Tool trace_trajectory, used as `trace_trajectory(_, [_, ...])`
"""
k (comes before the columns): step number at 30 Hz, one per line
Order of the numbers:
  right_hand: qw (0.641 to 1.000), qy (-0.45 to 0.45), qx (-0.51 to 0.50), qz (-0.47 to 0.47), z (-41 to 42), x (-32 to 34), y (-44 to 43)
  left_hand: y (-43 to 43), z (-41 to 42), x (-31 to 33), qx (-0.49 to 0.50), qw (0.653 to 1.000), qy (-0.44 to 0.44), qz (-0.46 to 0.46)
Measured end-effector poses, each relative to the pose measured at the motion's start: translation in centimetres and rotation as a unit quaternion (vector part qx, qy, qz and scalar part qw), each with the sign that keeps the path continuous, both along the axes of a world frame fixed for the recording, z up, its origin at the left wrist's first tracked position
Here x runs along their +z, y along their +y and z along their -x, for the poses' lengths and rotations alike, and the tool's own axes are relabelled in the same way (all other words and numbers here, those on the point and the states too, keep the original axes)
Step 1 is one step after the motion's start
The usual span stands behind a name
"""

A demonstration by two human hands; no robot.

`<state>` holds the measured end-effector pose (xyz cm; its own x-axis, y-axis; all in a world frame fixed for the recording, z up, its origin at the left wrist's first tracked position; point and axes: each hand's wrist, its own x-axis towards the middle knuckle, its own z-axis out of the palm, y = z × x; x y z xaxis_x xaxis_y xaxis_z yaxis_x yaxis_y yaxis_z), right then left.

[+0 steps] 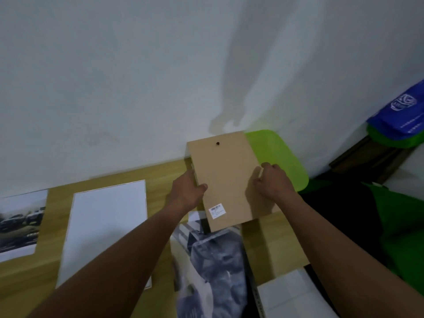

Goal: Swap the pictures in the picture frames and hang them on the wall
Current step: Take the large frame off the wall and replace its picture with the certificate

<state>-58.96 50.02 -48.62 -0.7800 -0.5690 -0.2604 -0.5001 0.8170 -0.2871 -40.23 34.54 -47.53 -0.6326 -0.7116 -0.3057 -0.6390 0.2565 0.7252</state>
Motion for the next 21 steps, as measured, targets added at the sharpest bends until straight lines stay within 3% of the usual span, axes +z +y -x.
trace_trajectory(10, [0.994, -0.07, -0.052, 0.065, 2.0, -1.8, 0.3, 0.7, 2.2, -1.3, 0.08, 0.994, -0.008, -0.079])
trace_trajectory(17, [0.974, -0.165, -0.066, 0.139, 0.2, 0.3, 0.7, -1.0, -1.0, -0.9, 0.084, 0.979, 0.065, -0.175])
trace_trajectory(21, [0.957, -0.228, -0.059, 0.169, -3.4, 2.9, 0.4, -2.3, -5.0, 0.7, 0.122, 0.95, 0.11, -0.264])
